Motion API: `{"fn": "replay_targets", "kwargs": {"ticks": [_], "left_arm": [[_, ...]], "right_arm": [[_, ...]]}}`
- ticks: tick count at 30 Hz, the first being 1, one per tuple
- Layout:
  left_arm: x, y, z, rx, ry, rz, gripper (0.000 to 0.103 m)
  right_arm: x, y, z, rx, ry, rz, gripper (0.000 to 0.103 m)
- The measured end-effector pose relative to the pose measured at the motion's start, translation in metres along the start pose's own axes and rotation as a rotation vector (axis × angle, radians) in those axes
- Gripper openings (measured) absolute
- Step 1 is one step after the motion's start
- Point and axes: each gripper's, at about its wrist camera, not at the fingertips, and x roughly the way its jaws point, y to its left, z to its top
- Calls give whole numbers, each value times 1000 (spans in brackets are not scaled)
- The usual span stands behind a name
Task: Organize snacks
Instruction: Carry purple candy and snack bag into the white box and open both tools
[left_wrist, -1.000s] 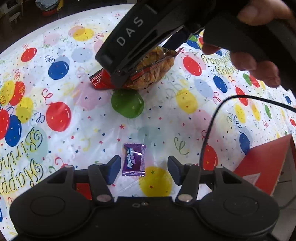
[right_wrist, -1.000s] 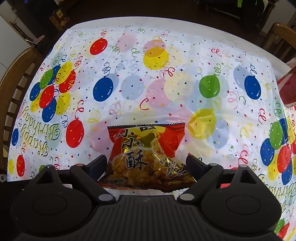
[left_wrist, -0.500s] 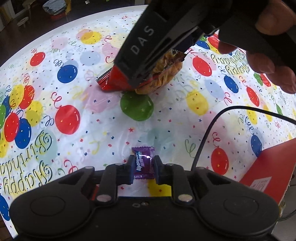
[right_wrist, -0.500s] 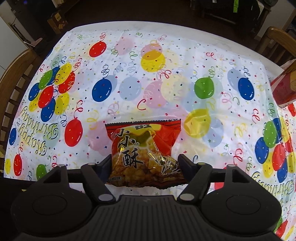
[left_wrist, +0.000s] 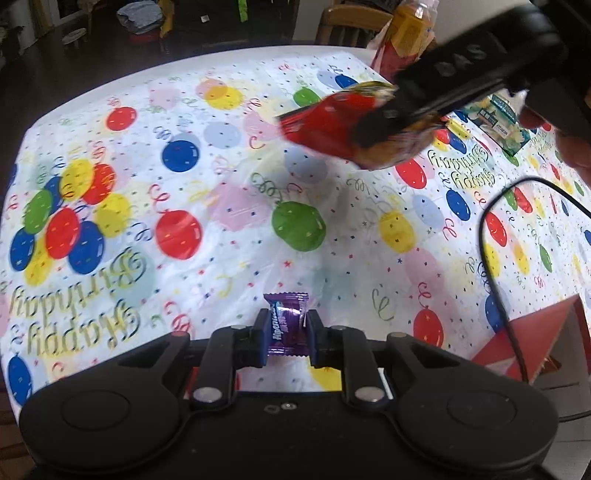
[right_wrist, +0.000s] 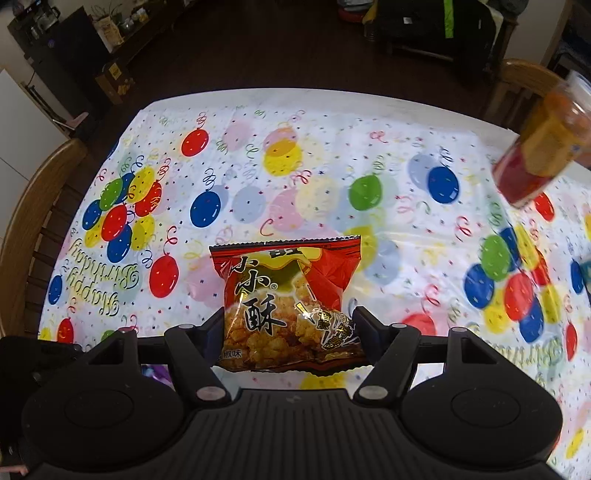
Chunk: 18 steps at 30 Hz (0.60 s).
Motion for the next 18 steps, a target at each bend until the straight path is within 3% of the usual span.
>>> {"fn": "replay_targets", "kwargs": {"ticks": [18], "left_arm": [[-89, -25, -36, 5, -91, 27, 17]], "right_arm": [[-107, 5, -77, -23, -88, 36, 71]]}}
